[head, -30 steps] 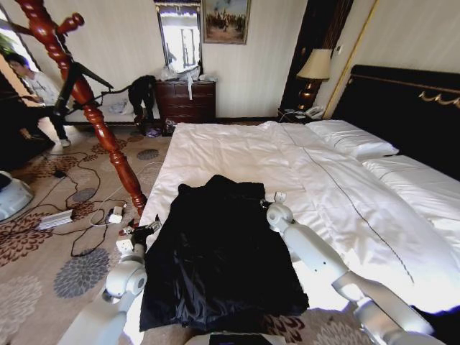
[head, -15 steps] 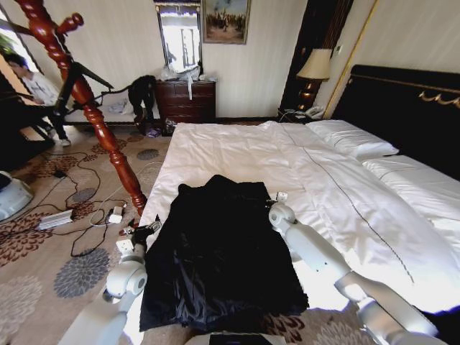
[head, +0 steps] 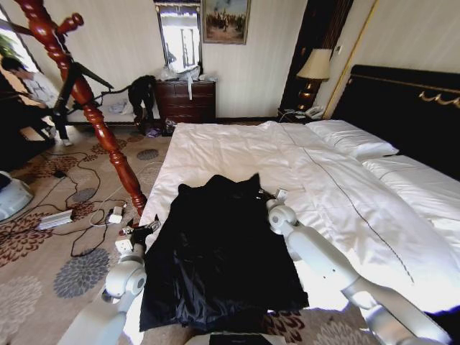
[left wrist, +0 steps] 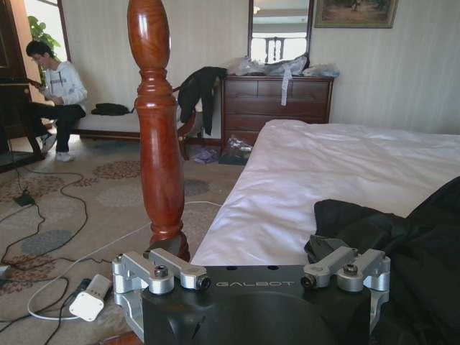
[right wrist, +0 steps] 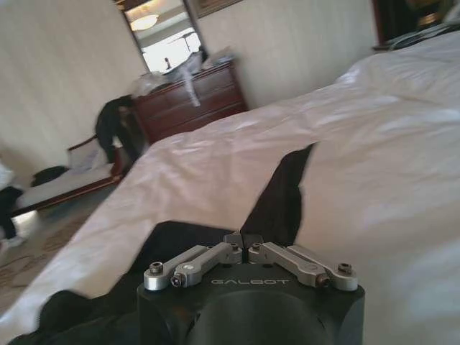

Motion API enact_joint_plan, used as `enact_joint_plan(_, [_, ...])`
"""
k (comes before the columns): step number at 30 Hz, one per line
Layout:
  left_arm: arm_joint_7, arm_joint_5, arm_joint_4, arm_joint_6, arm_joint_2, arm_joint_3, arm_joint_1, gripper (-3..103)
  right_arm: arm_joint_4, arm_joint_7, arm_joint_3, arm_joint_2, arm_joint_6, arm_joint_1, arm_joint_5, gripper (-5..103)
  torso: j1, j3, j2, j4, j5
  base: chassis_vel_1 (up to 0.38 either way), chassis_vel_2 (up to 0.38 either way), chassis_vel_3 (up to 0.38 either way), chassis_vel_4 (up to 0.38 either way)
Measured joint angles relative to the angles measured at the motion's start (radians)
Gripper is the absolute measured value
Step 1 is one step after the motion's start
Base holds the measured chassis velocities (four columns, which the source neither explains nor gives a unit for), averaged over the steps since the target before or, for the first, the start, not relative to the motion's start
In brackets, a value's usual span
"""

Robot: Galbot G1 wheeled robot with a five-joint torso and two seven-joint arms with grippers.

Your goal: Pick up the clothes from the bed and hang them on the clothes hanger.

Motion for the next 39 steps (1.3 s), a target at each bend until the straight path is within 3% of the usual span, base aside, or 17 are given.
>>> enact_joint_plan(9, [-0.001, -0.001, 0.005, -0.001, -0.003, -0.008, 0.002, 100, 0.039, -0.072, -0.124, 0.019, 0.052, -0.047, -0.075, 0, 0.0, 0.0, 0.0, -0.0001, 0.0002, 0.0, 0.0, 0.0, 0.0])
enact_joint_plan(16, [-0.001, -0.001, 0.012, -0.002, -0.002, -0.009, 0.001, 100, 0.03, -0.08, -0.145, 0.066, 0.093, -0.065, -0.083, 0, 0.0, 0.0, 0.0, 0.0, 0.0002, 0.0, 0.0, 0.0, 0.0])
enact_joint_plan(20, [-0.001, -0.001, 0.017, -0.002, -0.003, -0.007, -0.005, 100, 0.029, -0.069, -0.145, 0.114, 0.123, -0.079, -0.051, 0, 0.0, 0.0, 0.0, -0.0003, 0.0001, 0.0, 0.0, 0.0, 0.0])
enact_joint_plan(23, [-0.001, -0.002, 0.02, -0.002, -0.004, -0.003, -0.01, 100, 0.03, -0.012, -0.136, 0.19, 0.12, -0.087, 0.007, 0, 0.0, 0.0, 0.0, 0.0, 0.0, 0.0, 0.0, 0.0, 0.0])
enact_joint_plan(27, [-0.002, -0.007, 0.02, -0.002, 0.0, -0.001, -0.015, 100, -0.008, 0.021, -0.143, 0.224, 0.098, -0.087, -0.036, 0, 0.0, 0.0, 0.0, 0.0002, 0.0001, 0.0, 0.0, 0.0, 0.0])
enact_joint_plan(28, [-0.002, -0.008, 0.019, -0.002, 0.001, -0.001, -0.015, 100, -0.019, 0.027, -0.142, 0.225, 0.09, -0.086, -0.049, 5, 0.0, 0.0, 0.0, -0.0001, 0.0001, 0.0, 0.0, 0.0, 0.0])
enact_joint_plan(30, [-0.002, -0.009, 0.018, -0.002, 0.002, -0.001, -0.014, 100, -0.022, 0.032, -0.137, 0.222, 0.083, -0.088, -0.053, 5, 0.0, 0.0, 0.0, -0.0002, 0.0003, 0.0, 0.0, 0.0, 0.0])
enact_joint_plan(34, [-0.003, -0.01, 0.011, -0.002, 0.006, -0.01, -0.005, 100, 0.088, 0.072, -0.089, 0.152, 0.057, -0.134, -0.022, 27, 0.0, 0.0, 0.0, 0.0001, 0.0004, 0.0, 0.0, 0.0, 0.0])
enact_joint_plan(35, [-0.003, -0.01, 0.011, -0.002, 0.006, -0.01, -0.005, 100, 0.088, 0.072, -0.089, 0.152, 0.057, -0.134, -0.022, 27, 0.0, 0.0, 0.0, 0.0001, 0.0004, 0.0, 0.0, 0.0, 0.0])
enact_joint_plan(37, [-0.004, -0.014, 0.009, -0.003, 0.01, -0.016, 0.0, 100, 0.305, 0.124, 0.035, 0.038, 0.04, -0.267, 0.037, 43, 0.0, 0.0, 0.0, -0.0004, 0.0004, 0.0, 0.0, 0.0, 0.0])
enact_joint_plan(39, [-0.004, -0.014, 0.011, -0.003, 0.01, -0.017, -0.003, 100, 0.378, 0.135, 0.073, 0.008, 0.037, -0.32, 0.048, 48, 0.0, 0.0, 0.0, -0.0003, 0.0003, 0.0, 0.0, 0.0, 0.0])
